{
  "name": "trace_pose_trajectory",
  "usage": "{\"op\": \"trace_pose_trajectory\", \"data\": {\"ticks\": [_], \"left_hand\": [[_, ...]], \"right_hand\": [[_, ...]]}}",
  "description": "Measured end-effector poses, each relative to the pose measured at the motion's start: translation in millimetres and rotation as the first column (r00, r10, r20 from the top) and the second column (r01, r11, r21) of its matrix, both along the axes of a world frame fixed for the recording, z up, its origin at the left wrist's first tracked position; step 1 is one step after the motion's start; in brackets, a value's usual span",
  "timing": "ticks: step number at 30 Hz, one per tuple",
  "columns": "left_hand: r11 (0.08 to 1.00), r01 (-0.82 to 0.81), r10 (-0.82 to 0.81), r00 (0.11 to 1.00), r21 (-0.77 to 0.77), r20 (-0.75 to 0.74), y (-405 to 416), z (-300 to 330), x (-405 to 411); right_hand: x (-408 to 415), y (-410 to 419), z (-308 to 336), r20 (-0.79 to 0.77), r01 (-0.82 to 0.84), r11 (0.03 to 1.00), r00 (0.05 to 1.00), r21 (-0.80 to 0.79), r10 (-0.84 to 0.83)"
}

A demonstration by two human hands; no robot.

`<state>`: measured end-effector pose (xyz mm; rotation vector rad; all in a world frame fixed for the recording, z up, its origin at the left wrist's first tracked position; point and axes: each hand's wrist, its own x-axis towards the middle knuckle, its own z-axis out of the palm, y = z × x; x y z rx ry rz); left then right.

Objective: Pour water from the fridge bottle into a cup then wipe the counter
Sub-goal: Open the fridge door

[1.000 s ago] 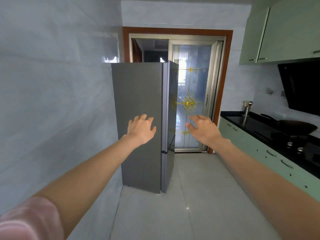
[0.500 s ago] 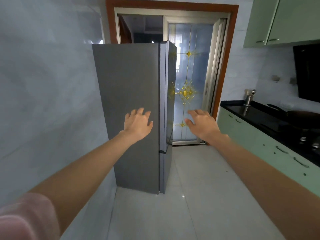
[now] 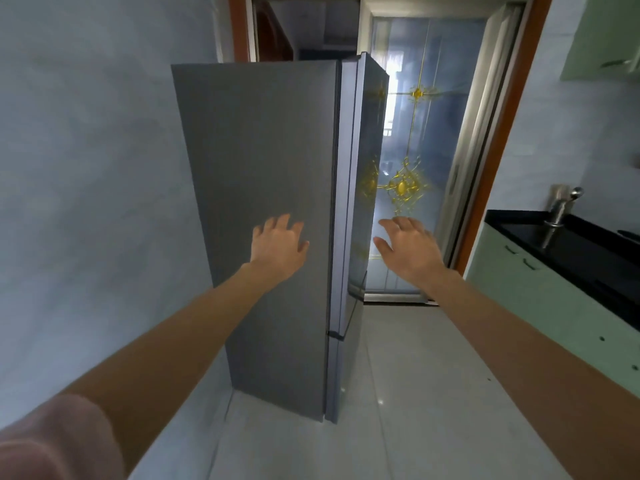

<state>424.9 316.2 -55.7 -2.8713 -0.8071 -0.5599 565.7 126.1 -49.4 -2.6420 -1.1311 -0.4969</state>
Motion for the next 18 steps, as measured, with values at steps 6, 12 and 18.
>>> {"op": "trace_pose_trajectory", "data": {"ticks": [6,12,18], "left_hand": [[0.998,-0.017,0.02,0.999,-0.06,0.043,44,-10,56],[1.0,-0.001,0.001,1.0,-0.025,0.006,97,-32,116],[0.996,0.07,-0.072,0.997,0.055,0.034,152,-44,171]], "right_hand": [[62,43,-18,0.012,0.002,0.999,1.0,-0.042,-0.002],[116,94,-39,-0.004,0.001,0.999,1.0,-0.042,-0.001],[162,148,-46,0.037,0.013,1.0,0.999,0.028,-0.014]]}}
